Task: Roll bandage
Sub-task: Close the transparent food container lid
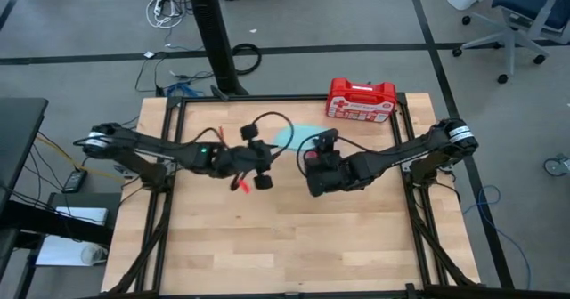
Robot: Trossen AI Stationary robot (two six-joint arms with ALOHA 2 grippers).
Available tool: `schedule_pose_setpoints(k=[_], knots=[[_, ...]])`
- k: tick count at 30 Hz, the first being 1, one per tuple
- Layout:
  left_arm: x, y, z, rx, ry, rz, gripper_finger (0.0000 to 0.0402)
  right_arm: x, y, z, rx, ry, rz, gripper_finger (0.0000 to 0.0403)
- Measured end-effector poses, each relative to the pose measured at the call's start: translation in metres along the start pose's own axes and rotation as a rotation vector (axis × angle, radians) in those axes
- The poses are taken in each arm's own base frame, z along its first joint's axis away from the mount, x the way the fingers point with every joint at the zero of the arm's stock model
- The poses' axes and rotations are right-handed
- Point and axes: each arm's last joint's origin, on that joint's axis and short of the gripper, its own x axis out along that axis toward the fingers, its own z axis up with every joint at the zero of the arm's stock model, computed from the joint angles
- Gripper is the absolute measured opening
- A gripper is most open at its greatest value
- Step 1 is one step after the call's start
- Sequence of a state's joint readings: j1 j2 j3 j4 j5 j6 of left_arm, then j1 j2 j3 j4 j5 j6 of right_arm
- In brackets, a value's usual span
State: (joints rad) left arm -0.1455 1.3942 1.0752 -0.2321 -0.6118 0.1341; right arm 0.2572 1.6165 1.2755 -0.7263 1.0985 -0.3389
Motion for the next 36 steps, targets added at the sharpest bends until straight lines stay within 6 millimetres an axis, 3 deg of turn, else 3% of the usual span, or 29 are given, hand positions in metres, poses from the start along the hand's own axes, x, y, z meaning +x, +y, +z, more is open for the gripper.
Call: schedule_pose_setpoints(k=[7, 17, 25, 36], knots=[[0.046, -0.004, -0.013, 0.039, 0.050, -0.027, 0.0111, 0.000, 0.010, -0.030, 0.014, 0.162, 0.011, 0.0025], [0.068, 0.017, -0.011, -0.091, -0.031, -0.061, 0.0111, 0.015, 0.044, -0.064, -0.003, 0.241, -0.079, 0.0027], [0.089, 0.023, -0.024, -0.132, 0.019, -0.089, 0.0111, 0.025, 0.062, -0.064, 0.034, 0.196, -0.055, 0.0027], [0.095, 0.024, -0.029, -0.124, 0.044, -0.096, 0.0111, 0.018, 0.061, -0.059, 0.060, 0.170, -0.034, 0.0028]])
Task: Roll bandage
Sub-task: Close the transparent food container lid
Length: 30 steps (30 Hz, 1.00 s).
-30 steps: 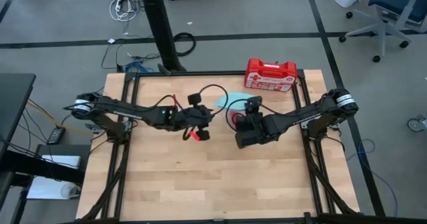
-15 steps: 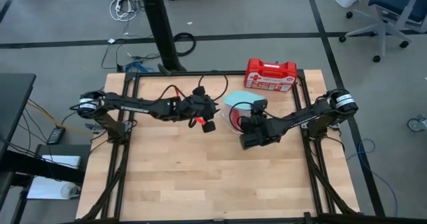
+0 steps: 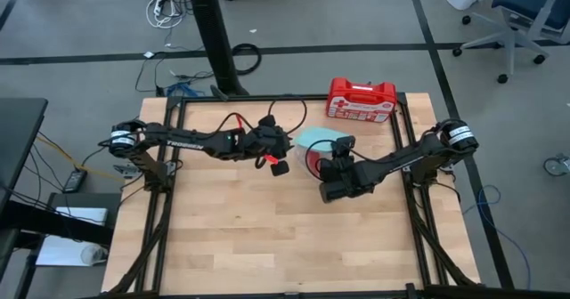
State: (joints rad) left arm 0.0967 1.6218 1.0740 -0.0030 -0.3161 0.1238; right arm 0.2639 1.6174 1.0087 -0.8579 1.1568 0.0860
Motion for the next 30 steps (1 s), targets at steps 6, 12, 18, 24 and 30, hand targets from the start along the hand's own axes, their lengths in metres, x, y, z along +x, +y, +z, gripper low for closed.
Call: schedule_pose_setpoints(k=[6, 12, 18, 24, 30], knots=[[0.001, 0.005, -0.003, -0.003, 0.030, 0.008, 0.0111, -0.012, -0.005, 0.005, -0.007, -0.025, 0.003, 0.0025], [0.001, 0.004, -0.003, -0.004, 0.026, -0.005, 0.0111, -0.025, -0.010, -0.005, 0.005, 0.008, 0.001, 0.0028], [0.001, 0.004, -0.001, -0.011, 0.001, -0.008, 0.0111, -0.035, -0.007, -0.011, 0.042, 0.018, 0.032, 0.0026], [0.001, 0.004, 0.002, -0.020, -0.026, -0.025, 0.0111, -0.032, -0.008, -0.011, 0.064, 0.027, 0.027, 0.0028], [0.001, 0.004, 0.002, -0.020, -0.026, -0.025, 0.0111, -0.026, 0.001, -0.009, 0.102, 0.016, 0.076, 0.0028]])
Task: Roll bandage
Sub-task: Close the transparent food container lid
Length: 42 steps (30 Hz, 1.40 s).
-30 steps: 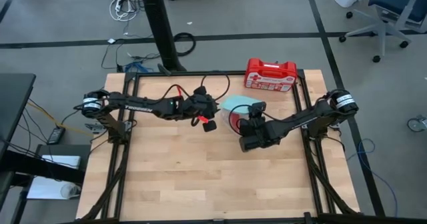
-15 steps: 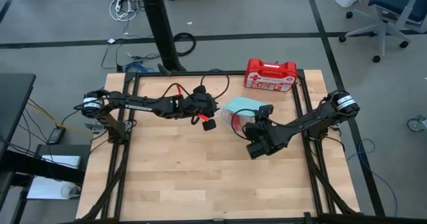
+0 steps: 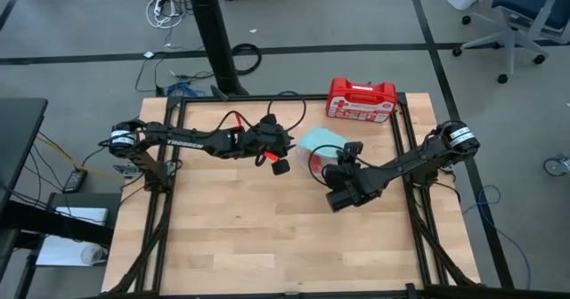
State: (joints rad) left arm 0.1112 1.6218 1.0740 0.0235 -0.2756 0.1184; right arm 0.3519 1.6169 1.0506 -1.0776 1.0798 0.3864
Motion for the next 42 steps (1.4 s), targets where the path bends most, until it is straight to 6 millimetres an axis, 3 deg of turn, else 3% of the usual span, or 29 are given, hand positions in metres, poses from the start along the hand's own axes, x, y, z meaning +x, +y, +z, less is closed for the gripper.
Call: schedule_pose_setpoints(k=[12, 29, 38, 42], knots=[[0.000, -0.001, 0.000, 0.000, -0.005, -0.038, 0.0111, 0.006, 0.028, -0.002, -0.033, -0.073, 0.160, 0.0034], [0.000, -0.003, -0.002, 0.001, 0.017, -0.074, 0.0111, 0.007, 0.034, 0.007, -0.069, -0.135, 0.290, 0.0046], [-0.004, -0.006, -0.028, 0.048, 0.278, -0.129, 0.0111, 0.014, 0.031, 0.013, -0.036, -0.146, 0.349, 0.0046], [-0.002, -0.009, -0.051, 0.074, 0.332, -0.137, 0.0111, 0.013, 0.032, 0.015, -0.051, -0.161, 0.355, 0.0046]])
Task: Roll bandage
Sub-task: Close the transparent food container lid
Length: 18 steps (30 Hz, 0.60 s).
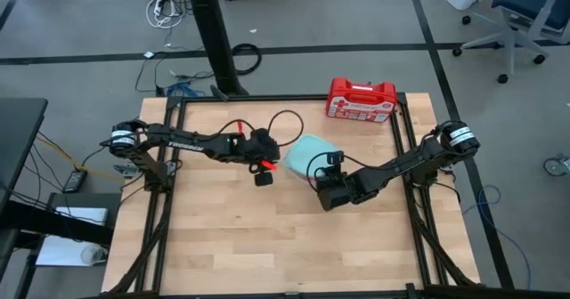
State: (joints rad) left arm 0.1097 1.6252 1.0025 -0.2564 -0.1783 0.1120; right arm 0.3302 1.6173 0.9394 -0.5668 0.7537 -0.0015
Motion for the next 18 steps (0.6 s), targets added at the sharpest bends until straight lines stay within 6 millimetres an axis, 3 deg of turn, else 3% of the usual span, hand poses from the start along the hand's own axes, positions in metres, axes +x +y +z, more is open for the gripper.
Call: schedule_pose_setpoints(k=[6, 18], knots=[[0.011, -0.004, -0.017, -0.023, -0.069, 0.019, 0.0111, 0.000, 0.000, 0.003, 0.017, -0.022, 0.014, 0.0046], [0.013, -0.004, -0.019, -0.044, -0.090, 0.015, 0.0111, 0.001, -0.001, 0.011, 0.094, -0.094, 0.021, 0.0046]])
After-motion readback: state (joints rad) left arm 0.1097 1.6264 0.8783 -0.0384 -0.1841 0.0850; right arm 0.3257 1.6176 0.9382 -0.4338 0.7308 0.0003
